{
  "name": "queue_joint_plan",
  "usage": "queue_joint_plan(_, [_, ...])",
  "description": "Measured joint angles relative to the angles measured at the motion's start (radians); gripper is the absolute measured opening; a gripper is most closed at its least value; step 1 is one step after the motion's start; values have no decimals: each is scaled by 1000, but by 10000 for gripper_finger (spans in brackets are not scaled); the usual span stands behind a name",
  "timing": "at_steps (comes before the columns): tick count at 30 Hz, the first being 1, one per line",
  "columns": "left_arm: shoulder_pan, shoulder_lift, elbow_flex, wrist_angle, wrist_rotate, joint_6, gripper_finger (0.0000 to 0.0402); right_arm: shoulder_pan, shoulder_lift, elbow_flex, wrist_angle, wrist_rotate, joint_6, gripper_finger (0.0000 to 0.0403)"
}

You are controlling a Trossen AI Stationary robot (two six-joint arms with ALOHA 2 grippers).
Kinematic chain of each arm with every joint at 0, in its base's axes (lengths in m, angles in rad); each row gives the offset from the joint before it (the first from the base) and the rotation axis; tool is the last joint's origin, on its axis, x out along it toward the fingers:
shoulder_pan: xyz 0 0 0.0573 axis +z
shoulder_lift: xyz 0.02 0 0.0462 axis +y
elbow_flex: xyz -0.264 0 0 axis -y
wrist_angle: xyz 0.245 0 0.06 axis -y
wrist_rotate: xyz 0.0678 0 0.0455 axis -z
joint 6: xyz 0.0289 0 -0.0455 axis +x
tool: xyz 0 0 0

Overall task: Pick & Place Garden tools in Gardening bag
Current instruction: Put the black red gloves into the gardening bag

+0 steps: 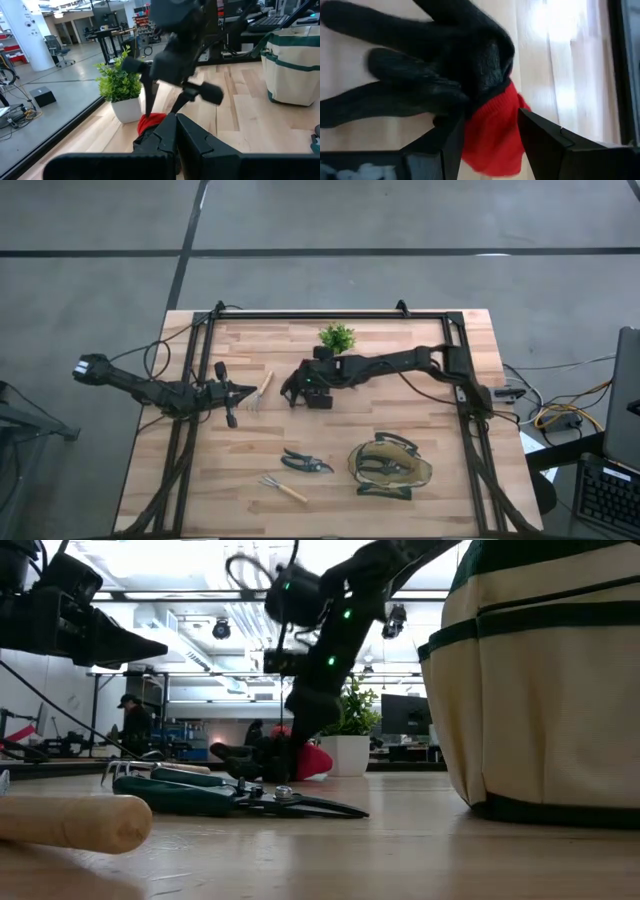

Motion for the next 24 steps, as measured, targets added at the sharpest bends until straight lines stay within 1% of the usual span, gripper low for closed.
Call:
queue_joint_plan(4, [0, 0, 0, 1, 0, 0, 12, -24, 35, 33, -22, 9, 23, 173])
queue_joint_plan(8, [0, 0, 0, 0, 0, 0, 12, -37, 50, 40, -24, 6, 28, 155])
queue_joint_plan(11, [0, 0, 0, -1, 0, 0, 12, -39, 51, 38, -23, -4, 25, 131])
queue_joint_plan(19, [0, 0, 0, -2, 0, 0, 12, -39, 45, 34, -24, -8, 24, 49])
queue_joint_plan(24, [0, 0, 0, -2, 0, 0, 12, -39, 45, 34, -24, -8, 24, 18])
